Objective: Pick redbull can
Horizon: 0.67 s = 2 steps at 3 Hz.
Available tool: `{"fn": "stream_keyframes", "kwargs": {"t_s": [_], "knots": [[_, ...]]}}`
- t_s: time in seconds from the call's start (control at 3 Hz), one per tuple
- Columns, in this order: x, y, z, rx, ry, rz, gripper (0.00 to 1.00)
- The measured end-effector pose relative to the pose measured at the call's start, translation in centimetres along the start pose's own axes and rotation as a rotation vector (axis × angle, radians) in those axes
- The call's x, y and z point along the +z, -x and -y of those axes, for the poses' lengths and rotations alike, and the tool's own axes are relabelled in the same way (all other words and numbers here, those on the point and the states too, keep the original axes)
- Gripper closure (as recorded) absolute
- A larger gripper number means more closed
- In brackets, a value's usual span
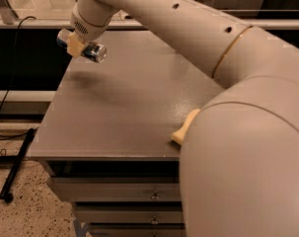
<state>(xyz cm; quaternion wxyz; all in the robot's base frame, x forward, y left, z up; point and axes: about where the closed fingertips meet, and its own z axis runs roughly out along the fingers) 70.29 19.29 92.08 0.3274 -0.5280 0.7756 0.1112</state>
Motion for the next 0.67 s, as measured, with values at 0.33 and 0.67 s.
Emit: {"fn": "stream_keyframes", "kwargs": {"t_s": [0.33,0.67], "knots": [[-3.2,0.5,0.5,-0.030,0.065,0.181,1.00],[-6.7,-0.6,1.4,-0.053,0.149,0.339,1.00]]}}
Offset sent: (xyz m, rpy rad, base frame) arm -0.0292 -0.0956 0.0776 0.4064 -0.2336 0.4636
